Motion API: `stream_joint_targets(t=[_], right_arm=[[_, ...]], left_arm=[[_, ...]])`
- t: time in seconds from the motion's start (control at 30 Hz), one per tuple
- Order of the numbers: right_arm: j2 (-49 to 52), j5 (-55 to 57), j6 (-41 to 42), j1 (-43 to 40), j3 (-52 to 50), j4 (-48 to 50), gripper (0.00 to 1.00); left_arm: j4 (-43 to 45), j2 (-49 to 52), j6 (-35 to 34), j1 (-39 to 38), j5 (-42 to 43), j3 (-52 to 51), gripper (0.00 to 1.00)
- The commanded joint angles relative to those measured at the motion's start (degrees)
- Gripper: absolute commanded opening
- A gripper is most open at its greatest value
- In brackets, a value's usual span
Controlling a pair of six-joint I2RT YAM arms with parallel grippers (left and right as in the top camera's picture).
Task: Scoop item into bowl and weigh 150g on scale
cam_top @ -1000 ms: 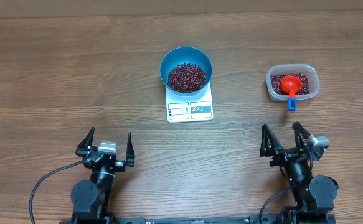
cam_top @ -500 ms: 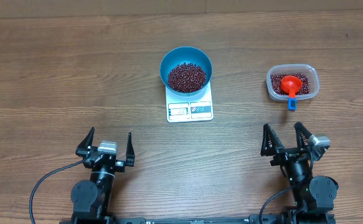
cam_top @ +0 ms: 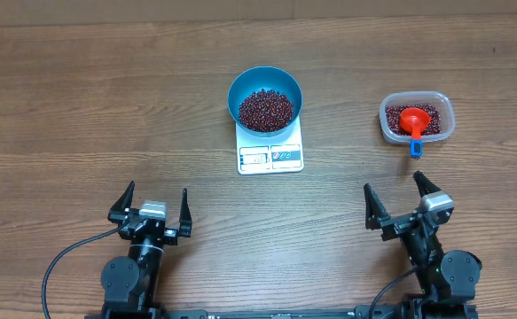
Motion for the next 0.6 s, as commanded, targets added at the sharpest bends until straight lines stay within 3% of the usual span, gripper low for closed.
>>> stream_joint_targets(t=[0.0, 0.57], right_arm=[[-0.68, -1.55, -4.55, 0.28, -0.59, 0.55, 1.00], [-0.68, -2.14, -3.58, 0.28, -0.59, 0.74, 1.00]], left_arm=[[-0.11, -0.37, -0.83, 0.22, -0.39, -0.22, 0.99], [-0.11, -0.37, -0.83, 0.22, -0.39, -0.22, 0.99]])
